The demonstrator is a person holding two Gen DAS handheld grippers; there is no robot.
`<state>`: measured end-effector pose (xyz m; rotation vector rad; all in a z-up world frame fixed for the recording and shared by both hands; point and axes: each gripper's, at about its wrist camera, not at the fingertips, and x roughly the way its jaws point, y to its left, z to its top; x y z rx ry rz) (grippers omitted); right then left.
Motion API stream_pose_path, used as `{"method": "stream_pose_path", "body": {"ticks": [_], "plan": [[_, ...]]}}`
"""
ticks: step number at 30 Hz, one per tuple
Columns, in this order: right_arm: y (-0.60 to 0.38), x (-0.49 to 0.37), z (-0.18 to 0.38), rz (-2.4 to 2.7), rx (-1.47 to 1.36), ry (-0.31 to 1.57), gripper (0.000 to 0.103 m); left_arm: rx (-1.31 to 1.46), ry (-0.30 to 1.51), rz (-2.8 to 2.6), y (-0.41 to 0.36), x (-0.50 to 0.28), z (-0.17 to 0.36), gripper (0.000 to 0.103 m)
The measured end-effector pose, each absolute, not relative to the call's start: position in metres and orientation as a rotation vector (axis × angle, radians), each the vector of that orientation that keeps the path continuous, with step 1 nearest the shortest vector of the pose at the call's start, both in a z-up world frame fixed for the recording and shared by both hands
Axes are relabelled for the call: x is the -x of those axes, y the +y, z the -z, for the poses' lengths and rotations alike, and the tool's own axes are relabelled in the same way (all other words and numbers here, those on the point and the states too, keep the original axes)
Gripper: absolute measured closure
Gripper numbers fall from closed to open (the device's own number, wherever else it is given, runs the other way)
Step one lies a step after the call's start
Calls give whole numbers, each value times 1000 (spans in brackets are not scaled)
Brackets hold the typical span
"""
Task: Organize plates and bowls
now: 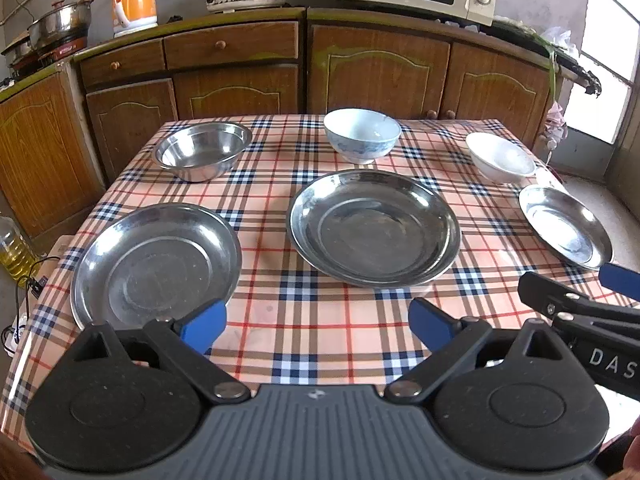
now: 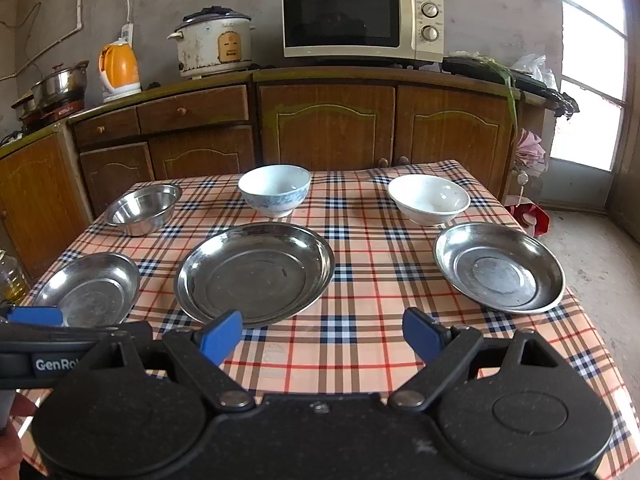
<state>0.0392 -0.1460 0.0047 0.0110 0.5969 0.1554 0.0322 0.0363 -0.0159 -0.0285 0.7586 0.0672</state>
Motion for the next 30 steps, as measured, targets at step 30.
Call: {"method": "stream_pose_path", "body": {"ticks": [30], "plan": [[-123, -129, 22, -181, 33, 607, 1, 15, 798, -84, 52, -105, 40, 4]]}}
